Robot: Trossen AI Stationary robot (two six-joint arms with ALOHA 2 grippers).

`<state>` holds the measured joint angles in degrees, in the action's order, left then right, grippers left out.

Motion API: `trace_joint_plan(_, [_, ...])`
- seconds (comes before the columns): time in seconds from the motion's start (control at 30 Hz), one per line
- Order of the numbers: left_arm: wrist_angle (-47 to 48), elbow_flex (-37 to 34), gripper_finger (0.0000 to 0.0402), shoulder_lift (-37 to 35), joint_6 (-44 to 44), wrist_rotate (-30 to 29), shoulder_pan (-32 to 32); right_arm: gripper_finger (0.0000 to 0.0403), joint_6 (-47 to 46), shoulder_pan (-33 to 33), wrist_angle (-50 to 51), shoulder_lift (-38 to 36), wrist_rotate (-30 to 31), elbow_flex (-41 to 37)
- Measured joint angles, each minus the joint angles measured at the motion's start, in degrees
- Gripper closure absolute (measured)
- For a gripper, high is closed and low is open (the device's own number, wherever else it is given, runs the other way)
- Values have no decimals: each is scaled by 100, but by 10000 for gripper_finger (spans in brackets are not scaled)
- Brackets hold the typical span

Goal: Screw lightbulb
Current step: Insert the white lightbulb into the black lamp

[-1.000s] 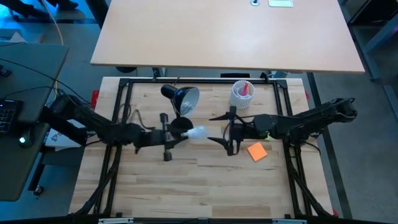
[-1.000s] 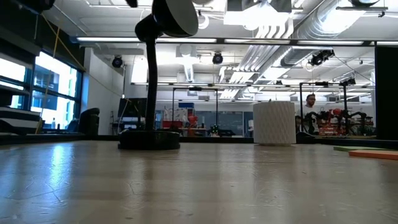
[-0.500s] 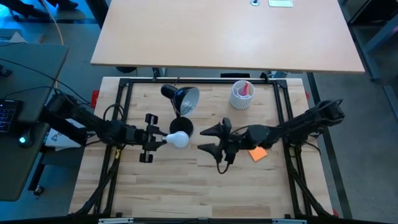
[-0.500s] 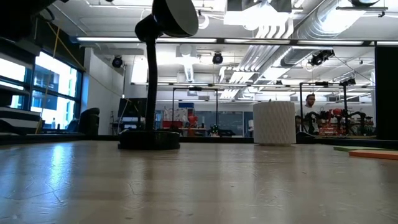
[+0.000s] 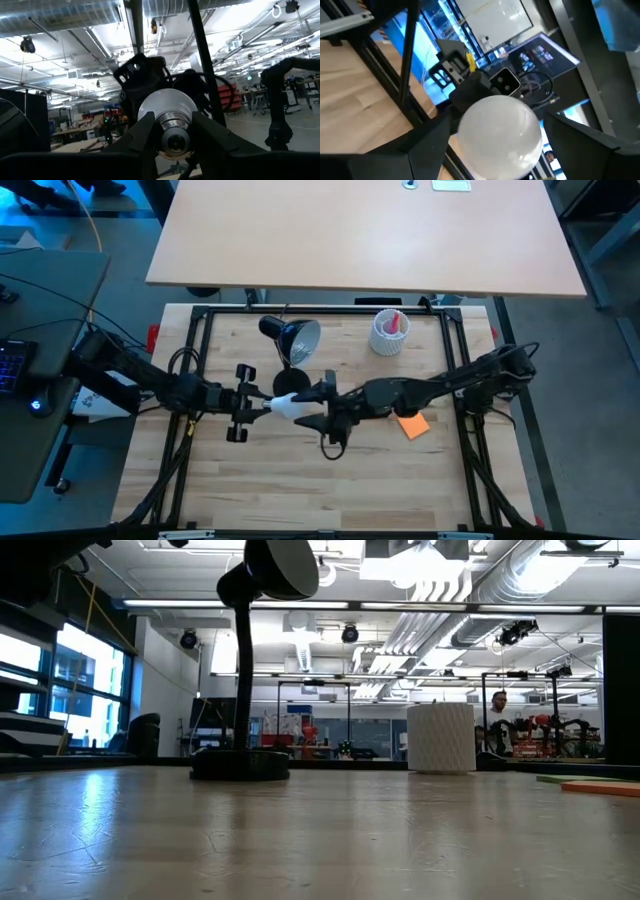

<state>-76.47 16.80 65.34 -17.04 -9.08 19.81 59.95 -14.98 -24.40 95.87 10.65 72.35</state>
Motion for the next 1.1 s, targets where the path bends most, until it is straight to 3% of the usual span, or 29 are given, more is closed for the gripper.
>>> trace_joint_plan(0.33, [119,2,295,0,3,-9,2,91,-227,0,400,322,316,377])
trace_joint_plan(0.67, [161,2,290,0,114,-139,2,156,-611,-18,427,322,749,377])
trace_joint_plan(0.93, [410,4,235,0,743,-254,-2,160,-1182,-208,1094,30,1300,377])
trace_joint_plan(1.1, [1170,2,198,-56,1162,-1196,2,161,-1624,-330,2300,-535,2133,377])
